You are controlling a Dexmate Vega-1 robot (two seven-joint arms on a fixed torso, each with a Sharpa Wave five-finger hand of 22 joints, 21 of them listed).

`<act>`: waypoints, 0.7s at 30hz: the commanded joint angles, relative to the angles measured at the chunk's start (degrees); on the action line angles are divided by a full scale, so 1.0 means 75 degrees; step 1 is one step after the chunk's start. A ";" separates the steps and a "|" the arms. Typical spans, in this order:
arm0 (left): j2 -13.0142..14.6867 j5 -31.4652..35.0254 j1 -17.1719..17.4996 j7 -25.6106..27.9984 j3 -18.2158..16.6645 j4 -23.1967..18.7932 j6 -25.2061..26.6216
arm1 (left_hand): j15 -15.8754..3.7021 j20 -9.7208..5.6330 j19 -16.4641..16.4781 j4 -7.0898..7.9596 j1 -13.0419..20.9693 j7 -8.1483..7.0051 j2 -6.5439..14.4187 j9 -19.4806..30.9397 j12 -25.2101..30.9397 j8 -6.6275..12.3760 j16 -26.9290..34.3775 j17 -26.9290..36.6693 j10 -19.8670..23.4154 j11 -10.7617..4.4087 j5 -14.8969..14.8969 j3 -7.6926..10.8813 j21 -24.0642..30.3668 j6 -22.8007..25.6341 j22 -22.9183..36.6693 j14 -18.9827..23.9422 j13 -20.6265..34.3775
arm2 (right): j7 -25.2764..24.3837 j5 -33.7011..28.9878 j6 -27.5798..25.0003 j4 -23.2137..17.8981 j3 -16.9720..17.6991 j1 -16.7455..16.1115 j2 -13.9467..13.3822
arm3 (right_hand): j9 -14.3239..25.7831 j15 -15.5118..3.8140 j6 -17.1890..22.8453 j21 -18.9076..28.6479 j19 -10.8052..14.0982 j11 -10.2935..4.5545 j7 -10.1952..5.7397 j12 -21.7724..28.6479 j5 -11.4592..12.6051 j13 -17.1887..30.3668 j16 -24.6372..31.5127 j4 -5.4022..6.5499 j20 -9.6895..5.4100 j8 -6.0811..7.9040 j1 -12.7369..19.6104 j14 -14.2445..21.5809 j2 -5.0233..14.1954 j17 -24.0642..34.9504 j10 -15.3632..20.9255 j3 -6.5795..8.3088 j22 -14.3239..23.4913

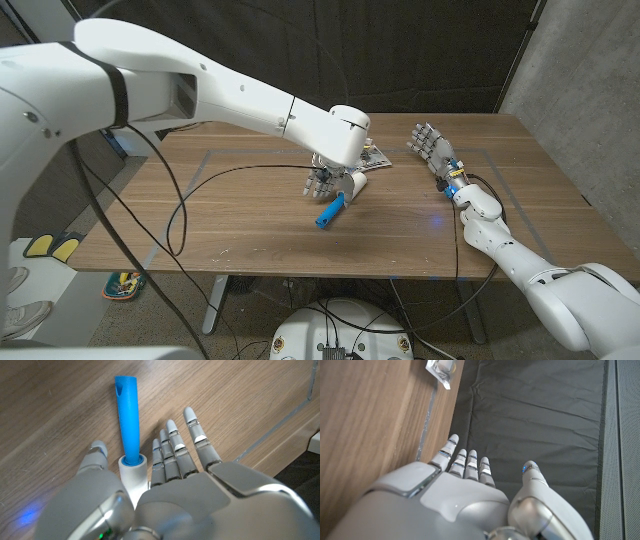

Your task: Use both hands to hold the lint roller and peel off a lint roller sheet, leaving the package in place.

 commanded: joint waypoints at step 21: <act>-0.2111 -0.1214 0.0245 0.0563 0.0937 0.2071 0.0272 | 0.0090 -0.0144 0.0506 -0.0117 0.0354 -0.0028 0.0378 -0.0004 -0.0056 -0.0021 -0.0059 -0.0035 0.0189 -0.0022 -0.0037 0.0329 0.0174 0.0170 0.0025 0.0124 0.0009 | 0.1120 0.0214 0.0534 0.1906 0.0272 0.0810 0.0376 | 0.0038 0.0026 0.0167 -0.0041 0.0115 0.0020 -0.0033 0.0045 0.0058 0.0039 0.0043 0.0016 -0.0019 0.0055 -0.0049 0.0101 -0.0073 0.0049 0.0125 -0.0052 0.0019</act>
